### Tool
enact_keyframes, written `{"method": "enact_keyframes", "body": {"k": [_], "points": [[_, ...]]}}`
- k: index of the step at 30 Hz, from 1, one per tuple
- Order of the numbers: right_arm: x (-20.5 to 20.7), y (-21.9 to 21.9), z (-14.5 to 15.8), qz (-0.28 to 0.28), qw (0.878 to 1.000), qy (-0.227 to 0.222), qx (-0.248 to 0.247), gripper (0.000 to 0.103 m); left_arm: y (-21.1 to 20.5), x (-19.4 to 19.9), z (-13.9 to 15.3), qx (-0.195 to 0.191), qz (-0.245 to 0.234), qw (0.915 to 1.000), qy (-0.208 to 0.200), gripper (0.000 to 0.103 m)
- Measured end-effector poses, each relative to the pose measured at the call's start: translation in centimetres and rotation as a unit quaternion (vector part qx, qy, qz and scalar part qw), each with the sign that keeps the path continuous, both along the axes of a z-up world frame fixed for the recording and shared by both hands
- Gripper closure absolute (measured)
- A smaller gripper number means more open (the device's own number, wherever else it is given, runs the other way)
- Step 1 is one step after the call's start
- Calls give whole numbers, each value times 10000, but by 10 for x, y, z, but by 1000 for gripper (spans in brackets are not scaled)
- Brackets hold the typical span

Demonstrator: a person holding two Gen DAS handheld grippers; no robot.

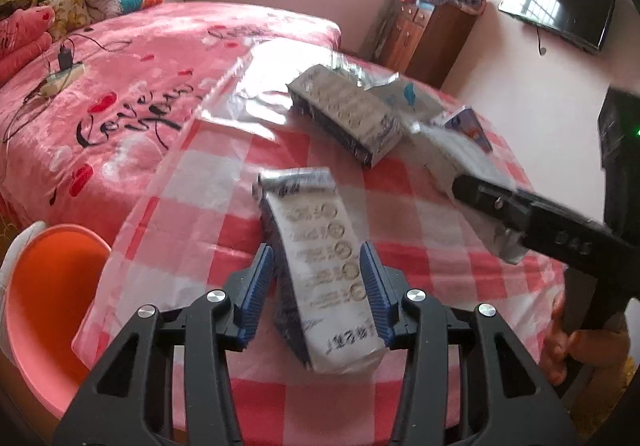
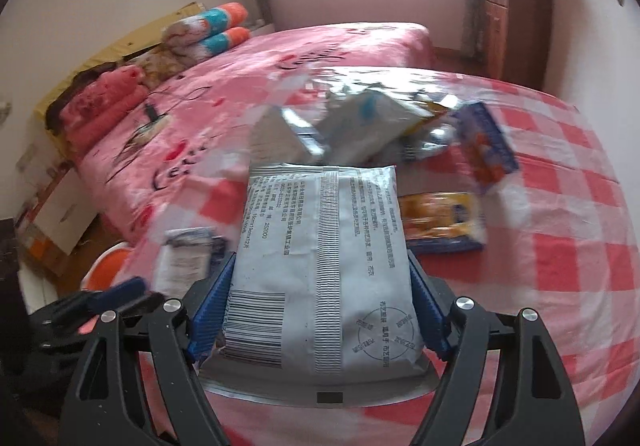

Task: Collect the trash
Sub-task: 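Grasp a white barcode plastic bag with the right tool while the left holds the carton, then carry both items over the orange bucket and open both tools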

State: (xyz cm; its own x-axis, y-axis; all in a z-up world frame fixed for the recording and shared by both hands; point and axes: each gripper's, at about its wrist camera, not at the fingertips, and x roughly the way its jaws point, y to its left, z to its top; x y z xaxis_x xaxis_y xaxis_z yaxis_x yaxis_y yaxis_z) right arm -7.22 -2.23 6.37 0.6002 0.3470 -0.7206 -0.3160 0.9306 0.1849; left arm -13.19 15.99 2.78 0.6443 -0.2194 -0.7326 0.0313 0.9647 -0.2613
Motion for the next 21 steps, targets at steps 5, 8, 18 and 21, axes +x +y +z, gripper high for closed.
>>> {"method": "enact_keyframes", "body": {"k": [5, 8, 18, 21], "points": [[-13, 18, 2, 126, 9998, -71, -121, 24, 2, -3, -11, -62, -40, 9997, 228, 43], [-15, 18, 1, 72, 9998, -65, -170, 24, -5, 0, -13, 160, -41, 9996, 246, 29], [-14, 8, -1, -114, 9998, -18, -172, 24, -27, 20, -19, 721, 9, 9969, 309, 40], [-15, 8, -3, -51, 10000, 48, -69, 24, -26, 16, -17, 782, 38, 9966, 240, 43]]}}
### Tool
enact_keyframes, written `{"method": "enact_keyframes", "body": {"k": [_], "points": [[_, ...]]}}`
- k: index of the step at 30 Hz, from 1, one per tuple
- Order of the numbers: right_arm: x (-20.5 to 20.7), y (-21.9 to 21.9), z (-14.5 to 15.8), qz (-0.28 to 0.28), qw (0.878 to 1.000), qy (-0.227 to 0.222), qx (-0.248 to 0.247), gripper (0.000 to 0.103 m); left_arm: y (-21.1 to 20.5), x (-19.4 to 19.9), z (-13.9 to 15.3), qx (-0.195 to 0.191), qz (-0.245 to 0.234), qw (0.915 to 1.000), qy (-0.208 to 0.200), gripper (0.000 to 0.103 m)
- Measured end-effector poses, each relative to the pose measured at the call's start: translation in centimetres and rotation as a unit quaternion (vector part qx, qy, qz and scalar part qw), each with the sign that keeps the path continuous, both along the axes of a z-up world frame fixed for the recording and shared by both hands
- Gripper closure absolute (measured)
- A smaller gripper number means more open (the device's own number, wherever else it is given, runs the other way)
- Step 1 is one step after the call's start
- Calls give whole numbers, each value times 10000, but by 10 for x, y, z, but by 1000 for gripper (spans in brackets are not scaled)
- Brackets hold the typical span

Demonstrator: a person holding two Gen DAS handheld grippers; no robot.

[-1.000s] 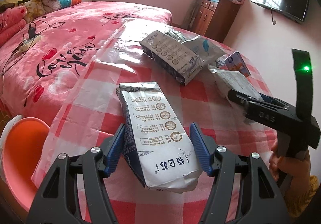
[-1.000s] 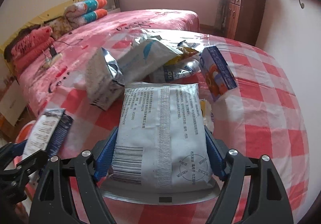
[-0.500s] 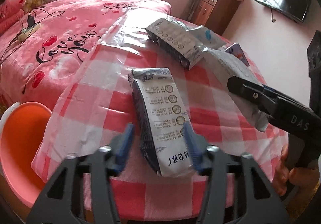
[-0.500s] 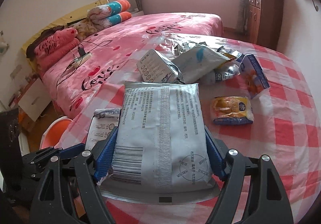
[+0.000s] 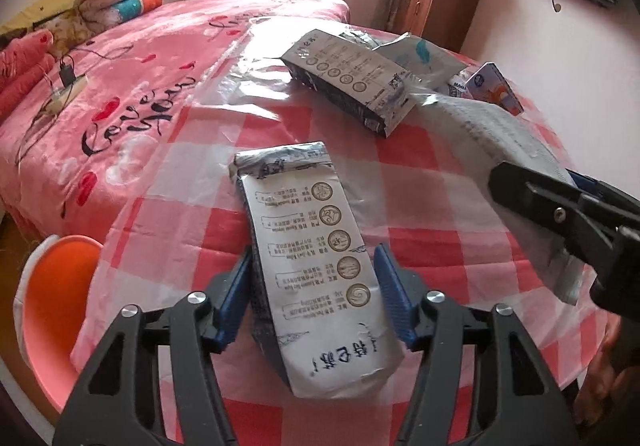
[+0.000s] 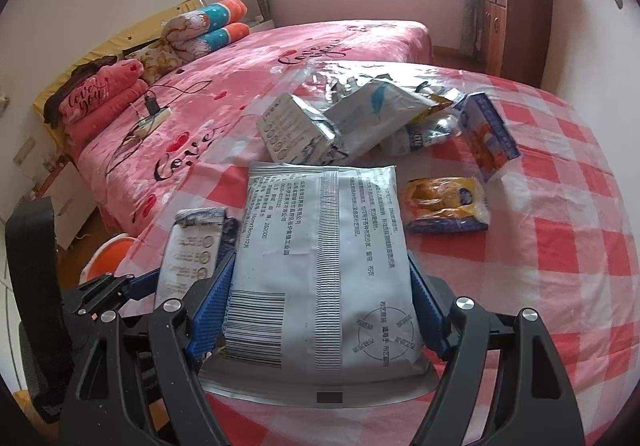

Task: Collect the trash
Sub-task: 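Carry both items over the orange bucket and open both tools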

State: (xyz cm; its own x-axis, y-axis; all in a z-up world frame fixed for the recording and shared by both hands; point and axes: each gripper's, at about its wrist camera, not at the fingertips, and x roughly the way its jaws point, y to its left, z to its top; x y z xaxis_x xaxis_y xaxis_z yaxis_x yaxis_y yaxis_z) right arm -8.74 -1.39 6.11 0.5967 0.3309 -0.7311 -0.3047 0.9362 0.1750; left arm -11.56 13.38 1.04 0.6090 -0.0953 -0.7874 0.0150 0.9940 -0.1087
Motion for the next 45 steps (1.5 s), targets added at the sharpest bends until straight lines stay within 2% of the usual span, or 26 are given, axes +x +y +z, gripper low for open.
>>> {"method": "enact_keyframes", "body": {"k": [4, 8, 15, 20, 24, 25, 26, 27, 31, 35, 39, 45], "points": [[-4, 14, 0, 229, 9997, 61, 110, 24, 20, -8, 3, -303, 235, 9993, -21, 43], [-7, 36, 3, 577, 9975, 213, 338, 24, 49, -26, 16, -506, 479, 9973, -218, 43], [-17, 106, 14, 1537, 9844, 445, 731, 24, 133, -68, 32, -444, 1376, 9883, -482, 43], [-27, 170, 18, 2265, 9699, 517, 733, 24, 185, -84, 19, -408, 2038, 9774, -378, 43], [-31, 216, 18, 2736, 9572, 541, 771, 23, 215, -91, -3, -437, 2378, 9701, -213, 43], [-31, 227, 16, 2831, 9543, 559, 780, 22, 222, -91, -11, -467, 2463, 9679, -146, 40], [-31, 238, 14, 2929, 9512, 581, 778, 19, 226, -93, -17, -481, 2512, 9667, -87, 32], [-30, 248, 10, 2996, 9490, 597, 782, 17, 231, -93, -25, -456, 2596, 9646, 19, 28], [-21, 258, -2, 2966, 9466, 791, 984, 13, 246, -102, -41, -127, 2915, 9560, 302, 20], [-12, 239, -4, 2578, 9575, 704, 1083, 12, 254, -113, -38, -62, 2996, 9539, 185, 16], [-6, 207, -3, 2146, 9690, 495, 1120, 12, 252, -118, -25, 24, 2929, 9561, -130, 15], [-3, 169, -5, 1612, 9824, 163, 929, 9, 229, -117, -7, -171, 2566, 9644, -609, 13]]}}
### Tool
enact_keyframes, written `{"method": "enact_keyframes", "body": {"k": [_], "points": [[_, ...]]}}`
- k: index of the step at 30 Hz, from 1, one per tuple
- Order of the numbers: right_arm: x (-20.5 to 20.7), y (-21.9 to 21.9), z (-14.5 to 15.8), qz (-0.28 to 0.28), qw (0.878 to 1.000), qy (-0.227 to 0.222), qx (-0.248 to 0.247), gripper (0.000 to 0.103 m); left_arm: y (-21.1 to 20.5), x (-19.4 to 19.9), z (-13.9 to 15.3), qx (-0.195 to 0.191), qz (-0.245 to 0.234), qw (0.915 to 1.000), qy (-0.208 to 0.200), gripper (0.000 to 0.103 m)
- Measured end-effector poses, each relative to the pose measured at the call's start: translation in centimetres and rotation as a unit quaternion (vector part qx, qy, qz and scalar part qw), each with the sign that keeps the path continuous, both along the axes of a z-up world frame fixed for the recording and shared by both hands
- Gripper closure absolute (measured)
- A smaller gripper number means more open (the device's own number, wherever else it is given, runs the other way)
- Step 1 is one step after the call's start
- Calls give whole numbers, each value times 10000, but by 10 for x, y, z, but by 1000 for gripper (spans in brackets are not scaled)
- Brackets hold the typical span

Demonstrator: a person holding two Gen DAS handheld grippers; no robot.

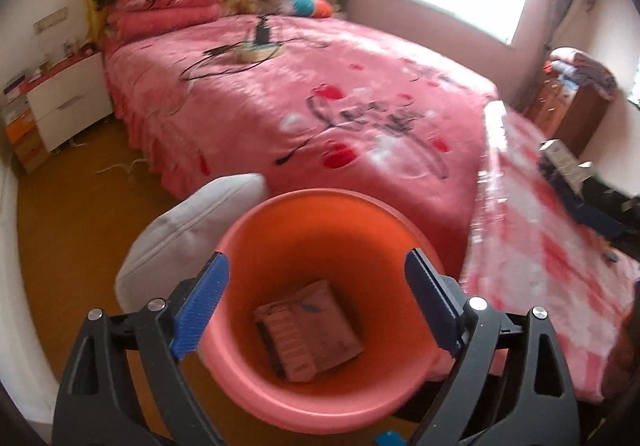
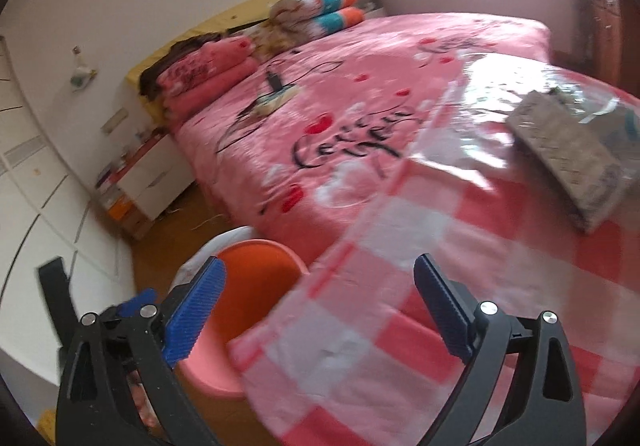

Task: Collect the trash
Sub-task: 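Move both open tools back over the packaging on the table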

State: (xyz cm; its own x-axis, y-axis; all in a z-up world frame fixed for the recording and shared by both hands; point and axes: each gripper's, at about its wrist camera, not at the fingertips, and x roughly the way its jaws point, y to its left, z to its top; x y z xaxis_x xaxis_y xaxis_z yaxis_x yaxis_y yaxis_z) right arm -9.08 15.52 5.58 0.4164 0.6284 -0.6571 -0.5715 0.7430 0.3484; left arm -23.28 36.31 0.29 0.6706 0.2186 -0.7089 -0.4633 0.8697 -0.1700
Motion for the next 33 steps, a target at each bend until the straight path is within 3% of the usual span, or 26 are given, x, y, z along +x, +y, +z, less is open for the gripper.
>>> {"method": "enact_keyframes", "body": {"k": [3, 6, 18, 33], "points": [[1, -17, -2, -205, 9997, -104, -58, 9, -13, 7, 7, -82, -218, 9997, -79, 13], [4, -33, -2, -384, 9990, -204, -97, 9, -31, 18, 12, 45, -423, 9989, 174, 13], [13, -83, -1, -915, 9941, -536, -226, 9, -75, 34, 26, 179, -730, 9963, 417, 13], [24, -137, -9, -1371, 9885, -577, -287, 9, -129, 56, 35, 333, -1181, 9909, 546, 13]]}}
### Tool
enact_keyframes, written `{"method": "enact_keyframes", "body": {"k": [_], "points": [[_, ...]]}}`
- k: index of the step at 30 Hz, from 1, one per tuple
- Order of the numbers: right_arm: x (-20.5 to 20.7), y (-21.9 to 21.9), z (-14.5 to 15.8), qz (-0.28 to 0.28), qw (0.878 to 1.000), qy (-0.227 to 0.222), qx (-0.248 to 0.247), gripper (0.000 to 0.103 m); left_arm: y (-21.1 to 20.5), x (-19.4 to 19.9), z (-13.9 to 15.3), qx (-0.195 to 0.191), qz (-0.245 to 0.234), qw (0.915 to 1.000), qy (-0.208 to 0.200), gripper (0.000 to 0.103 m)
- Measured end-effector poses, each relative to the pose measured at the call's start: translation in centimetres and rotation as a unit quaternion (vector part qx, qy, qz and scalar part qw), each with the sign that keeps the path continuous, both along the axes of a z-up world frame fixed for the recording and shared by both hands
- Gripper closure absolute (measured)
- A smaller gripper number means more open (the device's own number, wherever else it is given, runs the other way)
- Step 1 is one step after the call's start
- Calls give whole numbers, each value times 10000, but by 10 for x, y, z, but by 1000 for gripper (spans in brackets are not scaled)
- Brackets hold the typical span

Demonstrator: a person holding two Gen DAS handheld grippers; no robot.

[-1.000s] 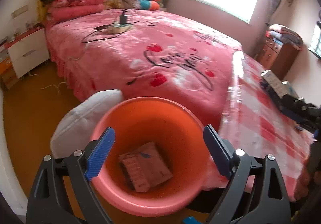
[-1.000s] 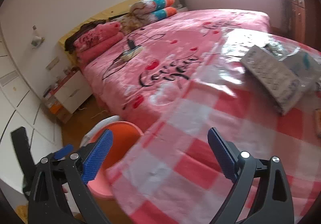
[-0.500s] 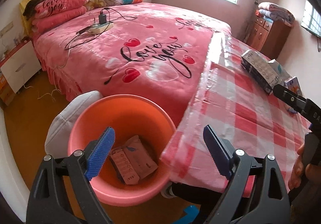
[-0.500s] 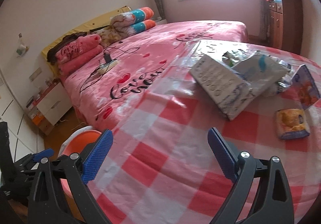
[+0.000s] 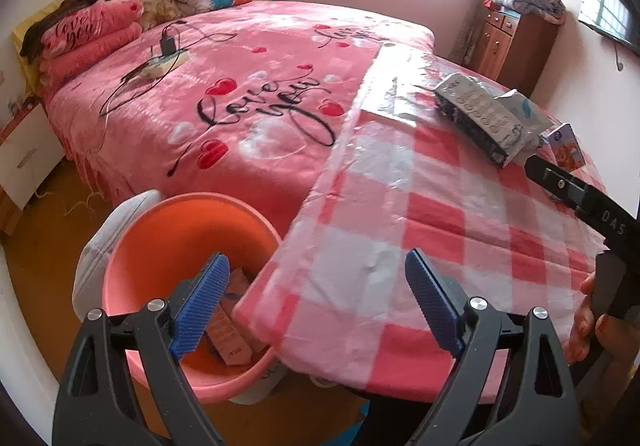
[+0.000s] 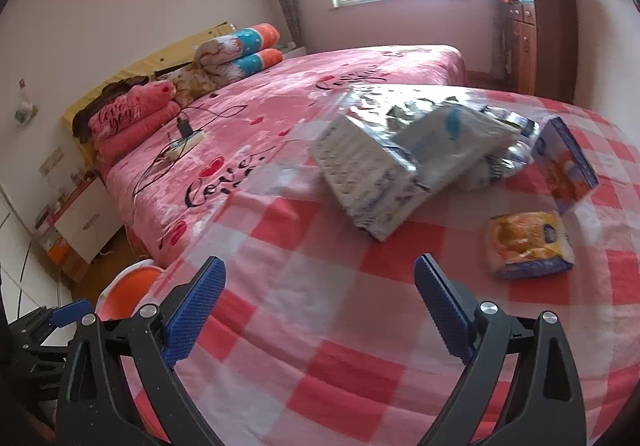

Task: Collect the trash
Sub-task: 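Move both open tools back over the packaging on the table, then grasp the white feather-print wipes bag with the left tool and lift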

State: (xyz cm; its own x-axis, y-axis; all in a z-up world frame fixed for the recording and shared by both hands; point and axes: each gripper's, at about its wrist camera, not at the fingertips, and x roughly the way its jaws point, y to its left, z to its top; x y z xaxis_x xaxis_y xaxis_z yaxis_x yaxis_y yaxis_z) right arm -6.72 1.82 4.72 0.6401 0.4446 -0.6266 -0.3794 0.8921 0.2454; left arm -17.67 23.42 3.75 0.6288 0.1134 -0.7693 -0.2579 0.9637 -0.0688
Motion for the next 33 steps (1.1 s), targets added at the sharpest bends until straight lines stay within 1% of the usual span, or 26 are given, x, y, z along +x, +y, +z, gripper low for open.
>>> {"method": "enact_keyframes", "body": {"k": [7, 11, 15, 18, 20, 23, 26, 29, 30, 32, 33], "points": [[10, -39, -5, -315, 9990, 194, 256, 9, -29, 18, 10, 91, -222, 9997, -66, 13], [15, -66, -6, -645, 9970, 196, 392, 9, -50, 34, 20, 174, -437, 9988, -163, 13], [20, -98, -5, -1088, 9925, 135, 543, 9, -78, 57, 36, 249, -763, 9961, -363, 13], [24, -124, -4, -1390, 9876, 123, 718, 9, -105, 79, 46, 433, -1169, 9910, -488, 13], [27, -138, -5, -1520, 9848, 143, 828, 9, -121, 93, 51, 591, -1426, 9865, -544, 13], [32, -153, -8, -1610, 9820, 222, 961, 9, -151, 120, 57, 931, -1953, 9745, -596, 13], [34, -163, -11, -1603, 9809, 287, 1066, 9, -168, 141, 58, 1135, -2319, 9643, -596, 13], [40, -169, -10, -1539, 9815, 300, 1101, 9, -186, 162, 55, 1290, -2764, 9508, -538, 13], [40, -171, -10, -1528, 9811, 321, 1140, 9, -194, 171, 53, 1346, -2972, 9441, -477, 13], [43, -179, -13, -1519, 9794, 410, 1264, 9, -202, 182, 49, 1466, -3137, 9372, -421, 13], [44, -182, -15, -1520, 9787, 452, 1305, 9, -208, 192, 45, 1632, -3237, 9314, -337, 13]]}}
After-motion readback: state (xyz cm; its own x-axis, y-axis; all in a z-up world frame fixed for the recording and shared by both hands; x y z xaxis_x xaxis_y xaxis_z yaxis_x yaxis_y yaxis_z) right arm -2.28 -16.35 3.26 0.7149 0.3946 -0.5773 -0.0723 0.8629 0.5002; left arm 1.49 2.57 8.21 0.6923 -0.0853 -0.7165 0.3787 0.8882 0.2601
